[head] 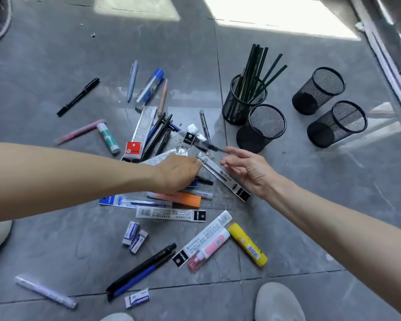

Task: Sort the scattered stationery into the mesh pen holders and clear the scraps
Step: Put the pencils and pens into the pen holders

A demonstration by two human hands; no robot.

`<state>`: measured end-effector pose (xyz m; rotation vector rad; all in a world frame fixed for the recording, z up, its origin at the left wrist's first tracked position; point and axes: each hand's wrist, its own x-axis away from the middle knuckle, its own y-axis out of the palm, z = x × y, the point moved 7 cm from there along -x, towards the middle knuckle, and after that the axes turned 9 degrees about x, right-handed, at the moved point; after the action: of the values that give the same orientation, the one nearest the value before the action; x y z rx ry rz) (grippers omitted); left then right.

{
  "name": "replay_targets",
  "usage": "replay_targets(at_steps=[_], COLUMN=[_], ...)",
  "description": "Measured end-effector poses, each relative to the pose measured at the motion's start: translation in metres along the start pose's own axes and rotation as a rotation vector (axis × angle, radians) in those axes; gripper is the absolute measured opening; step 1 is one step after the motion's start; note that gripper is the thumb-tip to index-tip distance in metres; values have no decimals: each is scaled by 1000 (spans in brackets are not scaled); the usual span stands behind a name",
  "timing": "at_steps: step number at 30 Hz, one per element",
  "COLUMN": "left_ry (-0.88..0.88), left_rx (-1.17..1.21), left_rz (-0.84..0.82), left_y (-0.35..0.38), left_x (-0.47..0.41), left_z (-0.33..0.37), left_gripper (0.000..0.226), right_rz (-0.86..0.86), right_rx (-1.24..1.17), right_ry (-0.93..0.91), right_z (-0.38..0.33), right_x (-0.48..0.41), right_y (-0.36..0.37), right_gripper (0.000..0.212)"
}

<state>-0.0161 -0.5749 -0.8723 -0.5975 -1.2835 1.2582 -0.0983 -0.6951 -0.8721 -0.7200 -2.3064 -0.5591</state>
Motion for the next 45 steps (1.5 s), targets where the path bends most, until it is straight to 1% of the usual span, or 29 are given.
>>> replay_targets(at_steps=[1,2,5,7,9,11,14,16,17,18,20,21,24,26,27,28,29,30,31,32,34,36,37,39,41,42,44,45], left_ry=[-7,-16,-11,-42,-64,-70,-66,-65,-69,-82,-104,-111,-137,-210,-266,-324,-382,-430,-455,-459,-460,-475,-479,-465,-448,-433,-386,-359], left_rx=[20,52,61,45,41,33,6,24,52,101,236,306,617,884,1020,1148,1264,1374,1478,1566,1649,1609,1540,1266,931,824,750,721], left_rz=[-8,-12,-21,-42,-75,-113,-165,-167,-155,-138,-43,25,269,426,473,496,489,451,395,339,253,196,176,170,214,233,213,174], left_y=[0,-2,-2,1,4,5,5,4,4,3,-6,-14,-47,-67,-71,-73,-73,-71,-68,-66,-62,-57,-55,-53,-57,-59,-57,-51], left_x=[0,1,3,5,5,5,6,10,11,13,16,17,23,27,27,26,25,22,21,20,19,23,23,27,34,39,50,57], left_z=[1,2,6,5,4,3,2,1,-1,-4,-9,-11,-15,-21,-26,-29,-30,-29,-25,-19,-8,1,3,3,2,3,7,10], left_gripper=[11,14,18,21,26,28,26,26,27,28,22,17,8,11,10,8,7,7,8,10,12,17,19,25,34,37,42,43], right_rz=[22,55,124,144,106,20,-118,-177,-227,-265,-166,-99,104,131,103,60,13,-27,-50,-49,-46,-105,-136,-155,-158,-170,-191,-192], right_rx=[93,270,1026,1386,1698,1963,2281,2422,2427,2377,2168,2014,1540,1129,922,748,626,548,502,474,418,288,207,155,243,283,357,417], right_ry=[-22,-64,-268,-371,-453,-572,-953,-1098,-1092,-1011,-819,-732,-545,-387,-296,-201,-122,-81,-72,-86,-90,-13,31,114,152,158,144,124], right_z=[3,3,-5,-10,-9,-8,-6,-2,1,2,-7,-11,-23,-25,-23,-21,-17,-14,-12,-12,-10,-2,1,8,13,16,18,18], right_x=[-3,-6,-9,-6,-5,-2,8,13,12,13,9,7,7,7,9,11,13,13,14,13,13,17,20,23,24,24,24,25], right_y=[-3,-6,-2,11,24,41,69,78,78,77,62,51,22,14,13,15,18,22,26,29,39,51,58,68,74,77,78,77], right_gripper=[24,20,24,22,19,21,29,33,33,32,25,21,20,20,17,13,14,24,35,41,38,34,35,38,38,40,44,45])
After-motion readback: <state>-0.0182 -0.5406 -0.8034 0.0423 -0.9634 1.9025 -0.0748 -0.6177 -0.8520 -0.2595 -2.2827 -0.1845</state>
